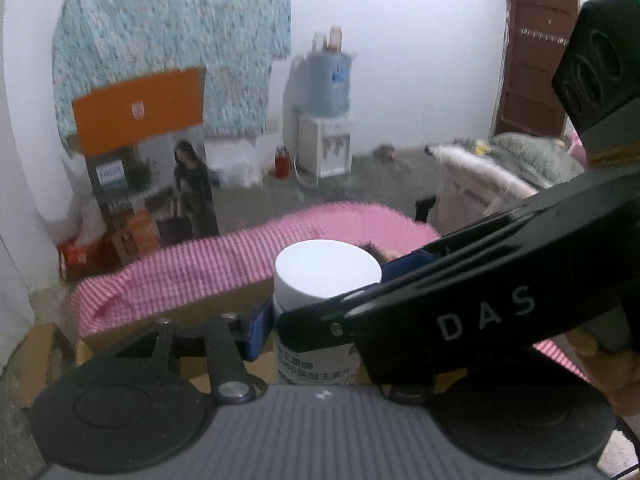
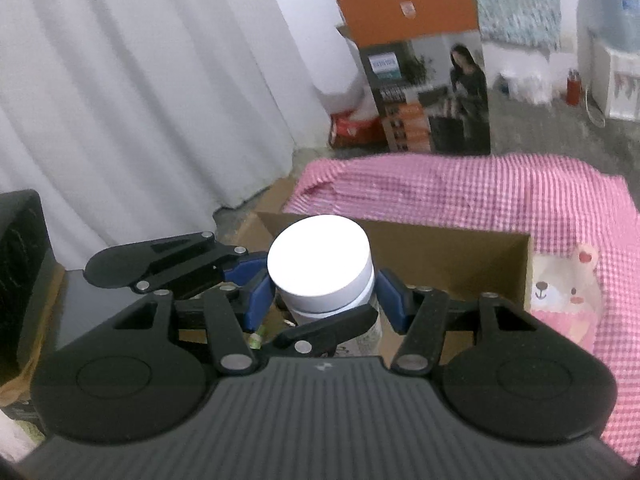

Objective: Organize rigid objects
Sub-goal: 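Carry the white jar over the box and lower it inside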

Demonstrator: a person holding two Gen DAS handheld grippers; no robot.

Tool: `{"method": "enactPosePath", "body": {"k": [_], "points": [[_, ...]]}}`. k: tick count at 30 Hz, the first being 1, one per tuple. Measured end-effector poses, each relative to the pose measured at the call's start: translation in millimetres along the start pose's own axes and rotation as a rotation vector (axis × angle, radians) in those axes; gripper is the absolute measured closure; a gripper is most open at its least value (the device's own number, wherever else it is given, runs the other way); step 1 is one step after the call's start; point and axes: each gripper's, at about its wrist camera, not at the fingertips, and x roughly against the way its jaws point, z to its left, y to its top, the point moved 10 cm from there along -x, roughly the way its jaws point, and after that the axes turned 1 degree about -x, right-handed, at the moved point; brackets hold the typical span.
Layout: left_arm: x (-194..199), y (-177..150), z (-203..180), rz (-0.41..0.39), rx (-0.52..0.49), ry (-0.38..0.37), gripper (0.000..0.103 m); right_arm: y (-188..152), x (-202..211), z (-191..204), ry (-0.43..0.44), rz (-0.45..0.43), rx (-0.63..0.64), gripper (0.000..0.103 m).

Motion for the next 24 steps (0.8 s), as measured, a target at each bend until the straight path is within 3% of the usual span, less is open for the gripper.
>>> {"method": "enactPosePath", "body": {"k": [10, 21, 24], "points": [[-68.2, -23.1, 21.6, 0.166, 0.057, -0.040, 0.049, -8.4, -77.4, -44.8, -0.020, 0.121, -0.058, 0.049], [-77.5, -21.9, 18.4, 0.187, 0.029, -0.033, 0.048, 3.3, -103.5, -57.2, -0.068, 0.132, 0.007, 0.049], [-78.8, -24.2, 16.8, 0.200, 0.024, -0.041, 0.043, 4.4, -105.4, -57.3, -0.088, 0.129, 0.045, 0.049]]}}
